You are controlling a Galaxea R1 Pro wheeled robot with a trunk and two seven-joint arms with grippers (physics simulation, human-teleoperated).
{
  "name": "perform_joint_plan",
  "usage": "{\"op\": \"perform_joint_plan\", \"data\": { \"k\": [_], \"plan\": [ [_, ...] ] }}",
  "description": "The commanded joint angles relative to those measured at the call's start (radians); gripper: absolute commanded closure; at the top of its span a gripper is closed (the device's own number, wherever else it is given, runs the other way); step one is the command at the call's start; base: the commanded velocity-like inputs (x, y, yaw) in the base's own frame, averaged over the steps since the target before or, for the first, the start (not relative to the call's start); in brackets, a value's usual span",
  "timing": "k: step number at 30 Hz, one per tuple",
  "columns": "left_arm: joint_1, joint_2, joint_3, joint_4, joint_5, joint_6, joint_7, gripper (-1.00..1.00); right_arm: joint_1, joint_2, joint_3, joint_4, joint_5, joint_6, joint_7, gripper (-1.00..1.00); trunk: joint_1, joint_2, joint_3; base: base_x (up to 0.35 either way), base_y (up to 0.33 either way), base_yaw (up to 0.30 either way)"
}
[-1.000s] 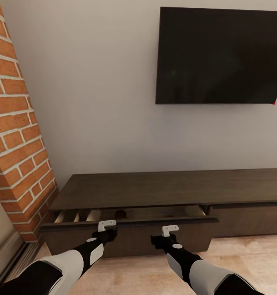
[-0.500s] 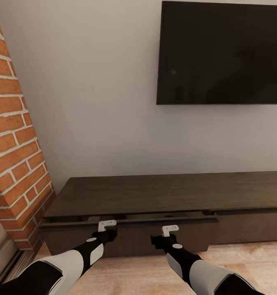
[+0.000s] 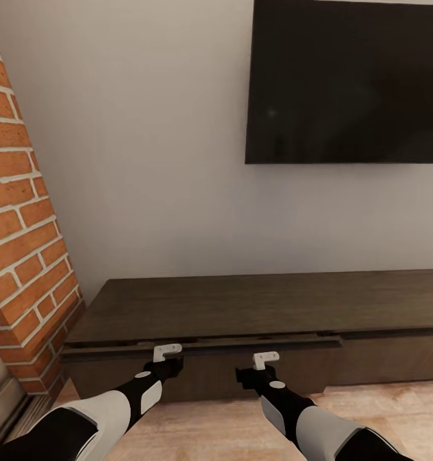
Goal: Place each of the two pumpkins and all three candles from the living room inside a cabinet in the living room (use any cabinet), then make sure every cabinet is closed, and position the cauldron so it is next to a table in the living room.
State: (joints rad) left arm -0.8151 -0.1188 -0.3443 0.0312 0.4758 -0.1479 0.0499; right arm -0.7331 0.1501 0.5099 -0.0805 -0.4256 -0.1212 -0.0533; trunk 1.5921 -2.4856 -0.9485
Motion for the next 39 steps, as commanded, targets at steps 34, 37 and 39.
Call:
{"op": "perform_joint_plan", "data": {
  "k": [34,37,39],
  "plan": [
    [-0.002,-0.001,-0.007,0.006,0.006,-0.006,0.001,-1.00,-0.001,0.000,0.009,0.001,-0.008,-0.003,-0.004,-1.00,0.000,0.000,-0.001,0.040,0.000,0.000],
    [-0.001,-0.001,-0.007,0.006,0.006,-0.006,0.001,-1.00,0.000,0.000,0.009,0.001,-0.008,-0.003,-0.004,-1.00,0.000,0.000,-0.001,0.000,0.000,0.000],
    [-0.001,-0.001,-0.007,0.006,0.006,-0.006,0.001,-1.00,0.000,0.000,0.009,0.001,-0.008,-0.003,-0.004,-1.00,0.000,0.000,-0.001,0.000,0.000,0.000]
  ]
}}
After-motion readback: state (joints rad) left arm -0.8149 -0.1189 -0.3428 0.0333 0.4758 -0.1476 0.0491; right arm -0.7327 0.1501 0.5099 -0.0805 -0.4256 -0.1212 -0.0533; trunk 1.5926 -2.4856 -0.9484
